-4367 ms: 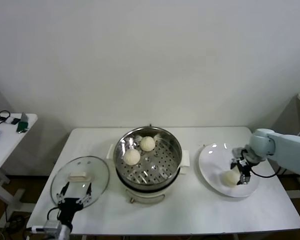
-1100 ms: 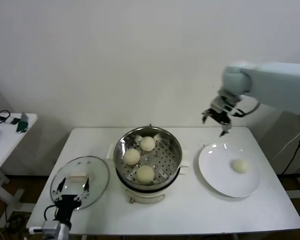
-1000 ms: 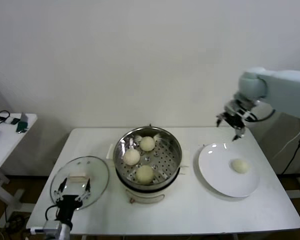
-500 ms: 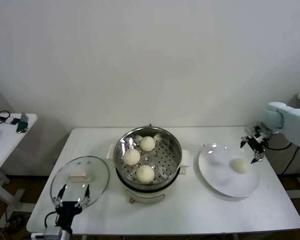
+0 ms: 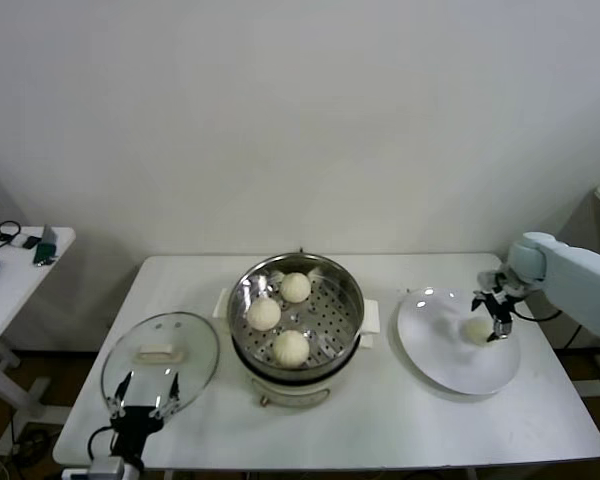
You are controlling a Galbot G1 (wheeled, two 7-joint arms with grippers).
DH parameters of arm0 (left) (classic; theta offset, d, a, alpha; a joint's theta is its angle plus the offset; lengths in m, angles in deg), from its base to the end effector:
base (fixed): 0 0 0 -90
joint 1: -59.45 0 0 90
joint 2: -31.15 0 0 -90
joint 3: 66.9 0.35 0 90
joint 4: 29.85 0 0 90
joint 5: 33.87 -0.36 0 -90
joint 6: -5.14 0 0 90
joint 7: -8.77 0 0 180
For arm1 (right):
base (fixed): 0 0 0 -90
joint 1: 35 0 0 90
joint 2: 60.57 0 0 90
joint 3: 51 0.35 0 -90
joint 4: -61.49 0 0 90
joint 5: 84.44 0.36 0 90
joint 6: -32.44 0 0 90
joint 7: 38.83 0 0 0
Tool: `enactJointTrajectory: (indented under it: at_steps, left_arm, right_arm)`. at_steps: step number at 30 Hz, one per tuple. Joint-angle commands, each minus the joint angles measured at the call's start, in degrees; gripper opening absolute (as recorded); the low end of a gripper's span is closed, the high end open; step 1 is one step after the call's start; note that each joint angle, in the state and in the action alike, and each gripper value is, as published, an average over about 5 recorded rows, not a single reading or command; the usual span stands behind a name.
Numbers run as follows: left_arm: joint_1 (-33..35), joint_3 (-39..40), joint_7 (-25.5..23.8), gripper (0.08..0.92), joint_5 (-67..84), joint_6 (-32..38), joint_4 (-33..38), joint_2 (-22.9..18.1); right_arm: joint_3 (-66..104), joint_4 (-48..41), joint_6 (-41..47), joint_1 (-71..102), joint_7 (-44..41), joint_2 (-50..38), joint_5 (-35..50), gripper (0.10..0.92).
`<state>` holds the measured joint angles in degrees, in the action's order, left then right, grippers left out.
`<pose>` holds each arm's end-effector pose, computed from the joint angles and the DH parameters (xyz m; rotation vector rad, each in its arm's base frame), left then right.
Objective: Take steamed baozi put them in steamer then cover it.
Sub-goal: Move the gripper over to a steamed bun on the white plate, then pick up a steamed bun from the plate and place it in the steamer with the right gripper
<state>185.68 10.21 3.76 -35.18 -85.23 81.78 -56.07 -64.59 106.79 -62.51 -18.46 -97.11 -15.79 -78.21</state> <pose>0.1370 0.0851 -0.3650 0.1228 -2.8660 -0.2343 0.5594 -0.2530 -0.2289 1.2201 -1.2224 1.3542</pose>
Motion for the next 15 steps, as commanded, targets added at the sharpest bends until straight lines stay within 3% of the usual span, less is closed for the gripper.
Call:
enactJointTrajectory:
  at_steps: [1, 6, 11, 15]
  left_arm:
    - [0.08, 0.09, -0.04, 0.823, -0.10, -0.07, 0.06, 0.08]
    - [-0.02, 0.08, -0.05, 0.823, 0.00, -0.07, 0.13, 0.17]
    - [-0.05, 0.13, -0.03, 0.823, 0.09, -0.06, 0.06, 0.23]
    - [-0.10, 0.20, -0.02, 0.823, 0.14, -0.09, -0.05, 0.49]
  right_arm:
    - [3.81, -2.29, 0.22, 3.59, -0.12, 1.04, -0.83, 0.766]
    - [2.46, -0.81, 0.25, 1.64, -0.96, 0.22, -0.70, 0.655]
    - [-0.52, 2.27, 0.63, -3.00, -1.81, -0.91, 1.02, 0.607]
    - [-9.80, 8.61, 2.11, -15.02, -2.28, -1.64, 7.49, 0.595]
